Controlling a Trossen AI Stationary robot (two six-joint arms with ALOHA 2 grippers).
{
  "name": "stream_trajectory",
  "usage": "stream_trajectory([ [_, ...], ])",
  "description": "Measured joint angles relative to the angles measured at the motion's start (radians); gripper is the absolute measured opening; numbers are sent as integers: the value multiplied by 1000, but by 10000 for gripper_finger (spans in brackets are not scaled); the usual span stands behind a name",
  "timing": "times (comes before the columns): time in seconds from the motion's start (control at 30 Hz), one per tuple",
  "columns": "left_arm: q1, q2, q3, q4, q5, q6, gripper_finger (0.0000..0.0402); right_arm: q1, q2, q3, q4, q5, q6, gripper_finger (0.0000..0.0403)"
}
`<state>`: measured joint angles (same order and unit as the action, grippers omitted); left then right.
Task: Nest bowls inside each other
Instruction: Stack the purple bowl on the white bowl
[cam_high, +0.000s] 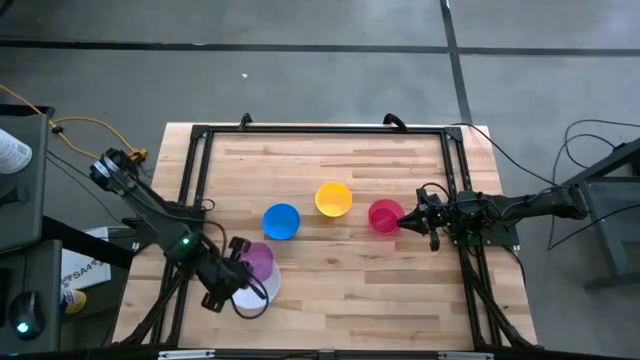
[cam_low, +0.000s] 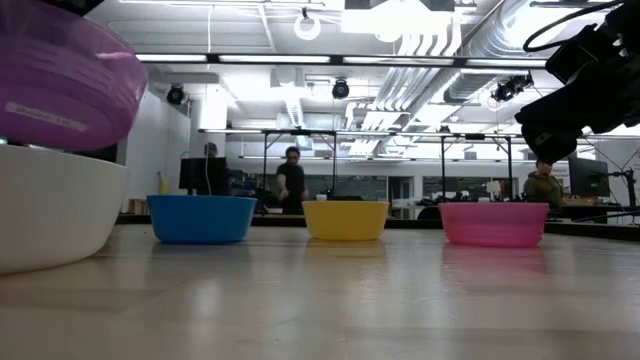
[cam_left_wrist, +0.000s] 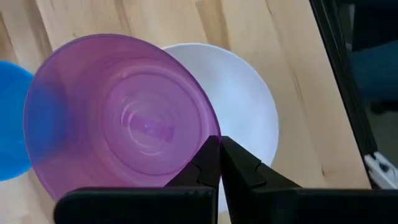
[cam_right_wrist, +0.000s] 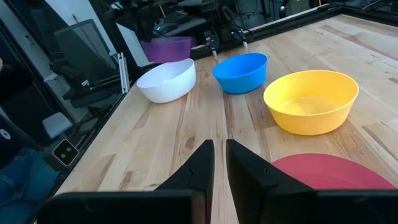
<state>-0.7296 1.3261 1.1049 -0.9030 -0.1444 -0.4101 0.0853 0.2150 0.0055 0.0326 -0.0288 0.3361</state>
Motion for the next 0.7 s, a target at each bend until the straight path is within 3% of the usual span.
stream_trajectory([
  [0.7,-71,149,28,20,3,-182,0,0,0,0,0,0,0,35],
])
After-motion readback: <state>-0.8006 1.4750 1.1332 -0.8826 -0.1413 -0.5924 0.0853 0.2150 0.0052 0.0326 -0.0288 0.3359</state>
